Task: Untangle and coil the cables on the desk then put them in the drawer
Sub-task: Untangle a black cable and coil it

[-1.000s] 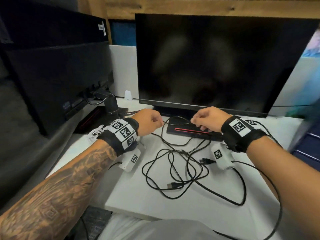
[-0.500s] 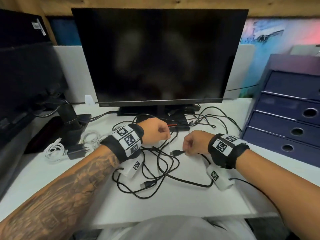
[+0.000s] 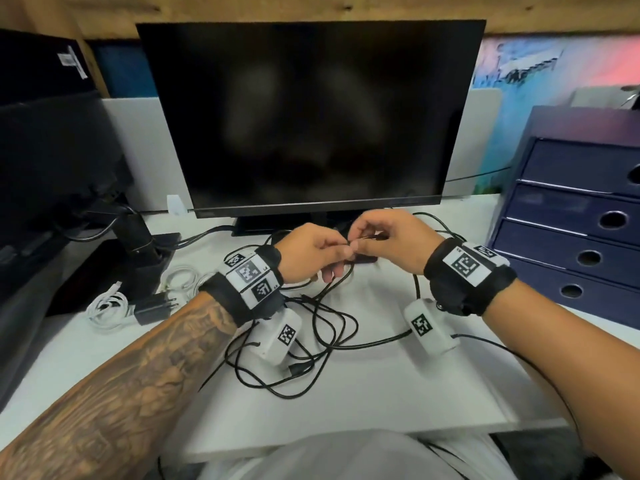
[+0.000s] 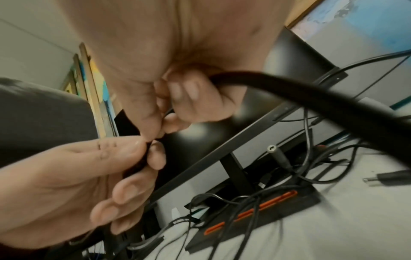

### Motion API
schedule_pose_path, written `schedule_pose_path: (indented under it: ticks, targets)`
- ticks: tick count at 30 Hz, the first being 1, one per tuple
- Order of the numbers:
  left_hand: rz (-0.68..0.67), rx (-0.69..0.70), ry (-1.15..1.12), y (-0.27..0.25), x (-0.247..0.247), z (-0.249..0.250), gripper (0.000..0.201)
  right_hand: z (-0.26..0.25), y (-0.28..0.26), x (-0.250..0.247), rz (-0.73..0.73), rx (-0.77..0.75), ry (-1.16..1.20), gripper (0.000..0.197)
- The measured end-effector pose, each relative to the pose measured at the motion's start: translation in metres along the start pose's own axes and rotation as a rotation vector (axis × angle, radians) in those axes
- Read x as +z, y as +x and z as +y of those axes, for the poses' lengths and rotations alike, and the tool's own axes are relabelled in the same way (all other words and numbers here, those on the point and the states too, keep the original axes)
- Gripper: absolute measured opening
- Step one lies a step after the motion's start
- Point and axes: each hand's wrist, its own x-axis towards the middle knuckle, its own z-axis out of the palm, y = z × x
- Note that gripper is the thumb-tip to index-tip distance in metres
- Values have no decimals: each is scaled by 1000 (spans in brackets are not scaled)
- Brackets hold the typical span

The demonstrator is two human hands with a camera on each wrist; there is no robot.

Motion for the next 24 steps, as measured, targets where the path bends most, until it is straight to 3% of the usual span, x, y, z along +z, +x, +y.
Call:
schedule_pose_path:
  ticks: [4, 6, 9, 14, 19, 22, 24]
  targets:
    - [268, -18, -185, -3, -29, -6, 15, -3, 12, -7, 160, 93, 141, 10]
    - [293, -15, -204, -5, -40, -8, 17, -6, 13, -7, 213, 114, 193, 12]
    - [206, 3, -225, -9, -40, -2, 17, -11, 15, -2, 271, 2, 110, 11]
    - [-8, -57, -773, -15, -30, 5, 31, -16, 20, 7, 195, -173, -34, 13]
    - [-101, -177, -839, -17, -33, 4, 30, -13, 24, 11, 281, -350, -181, 14]
    - [-107, -167, -1039, -18, -38, 10, 31, -11, 27, 15, 346, -337, -182, 17]
    - [-73, -118, -1183, -19, -45, 13, 30, -7, 26, 20, 364, -252, -101, 20]
